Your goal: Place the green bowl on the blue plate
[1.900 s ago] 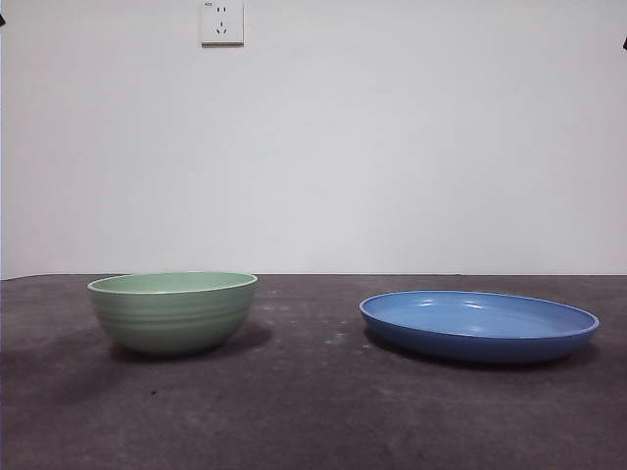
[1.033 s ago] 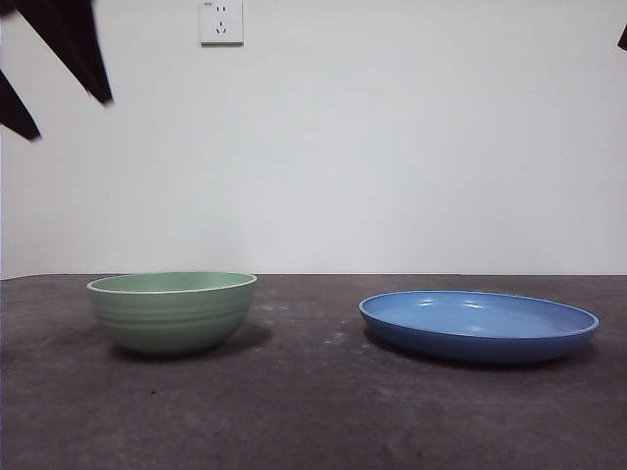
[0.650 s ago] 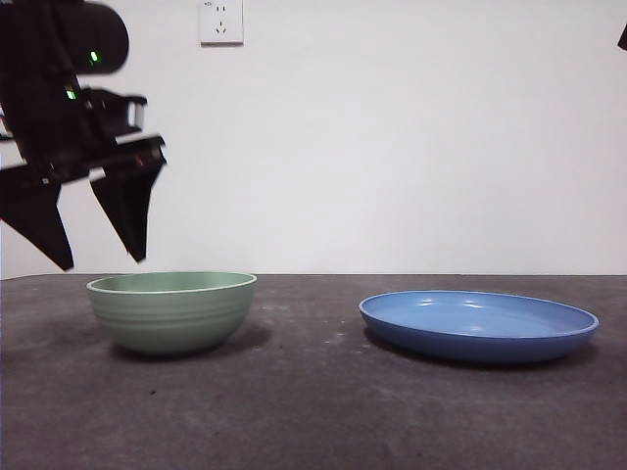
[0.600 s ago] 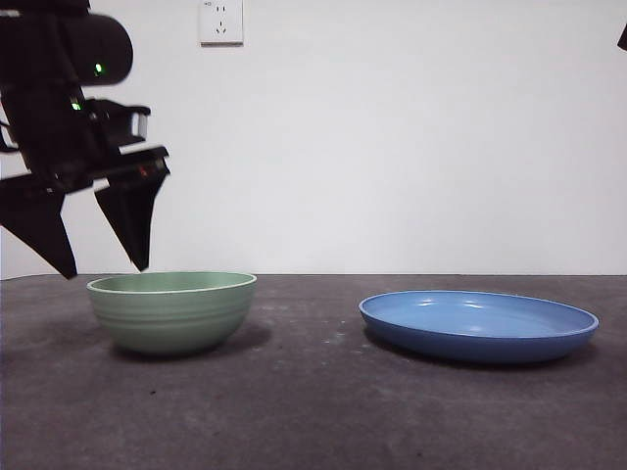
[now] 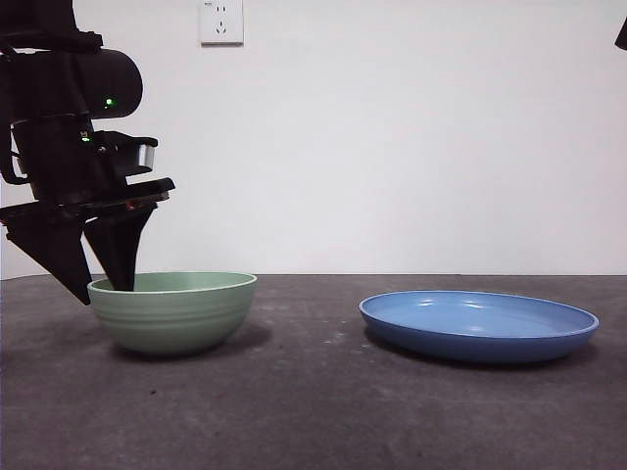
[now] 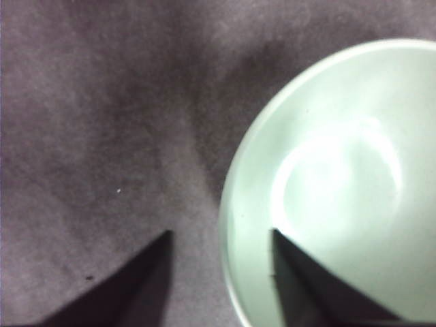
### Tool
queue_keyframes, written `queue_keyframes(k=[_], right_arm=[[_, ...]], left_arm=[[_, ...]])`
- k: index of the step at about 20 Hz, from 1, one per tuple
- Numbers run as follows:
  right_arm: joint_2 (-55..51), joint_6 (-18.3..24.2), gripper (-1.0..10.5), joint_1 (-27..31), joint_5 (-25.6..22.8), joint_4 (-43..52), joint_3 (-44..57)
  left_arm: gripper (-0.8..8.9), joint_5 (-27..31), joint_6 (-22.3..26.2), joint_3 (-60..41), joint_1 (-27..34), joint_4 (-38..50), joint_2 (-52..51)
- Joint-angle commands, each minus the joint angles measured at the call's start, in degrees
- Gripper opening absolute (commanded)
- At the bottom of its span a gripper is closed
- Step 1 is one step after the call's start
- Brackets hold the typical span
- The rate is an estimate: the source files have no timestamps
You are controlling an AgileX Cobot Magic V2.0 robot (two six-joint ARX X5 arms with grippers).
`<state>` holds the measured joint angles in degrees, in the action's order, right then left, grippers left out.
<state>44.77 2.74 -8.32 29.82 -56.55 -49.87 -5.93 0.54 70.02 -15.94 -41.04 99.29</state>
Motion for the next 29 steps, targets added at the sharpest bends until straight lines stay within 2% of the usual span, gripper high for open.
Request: queue_keyframes(k=[1, 3, 7, 18, 20, 24, 29], right_arm=[[0.44, -0.39, 4.2, -0.24, 0.17, 0.39, -1.16], [0.44, -0.39, 4.2, -0.24, 0.17, 0.39, -1.16], [0.44, -0.39, 4.2, -0.24, 0.17, 0.39, -1.16], [0.44, -0.39, 4.2, -0.24, 0.15, 0.42, -1.16], [0.44, -0.66, 4.2, -0.24, 0.13, 0.44, -1.16], [0.44, -0.9, 4.2, -0.24, 0.09, 0.44, -1.16], [0.44, -2.23, 4.2, -0.24, -0.26, 0.42, -1.16]], left_arm=[[1.49, 0.15, 0.24, 1.18, -0.26, -0.28, 1.2], [1.44, 0.15, 0.17, 1.18, -0.26, -0.2, 1.25], [0.16, 0.15, 0.02, 1.18, -0.26, -0.07, 1.25], [0.16, -0.55, -2.97, 2.6, -1.11, 0.22, -0.85], [0.16, -0.81, -4.68, 4.46, -2.36, -1.01, -2.45], [0.16, -1.57, -4.92, 11.26, -6.73, -4.61, -3.34], [0.16, -1.57, -7.28, 16.94, -13.42, -2.08, -2.89]])
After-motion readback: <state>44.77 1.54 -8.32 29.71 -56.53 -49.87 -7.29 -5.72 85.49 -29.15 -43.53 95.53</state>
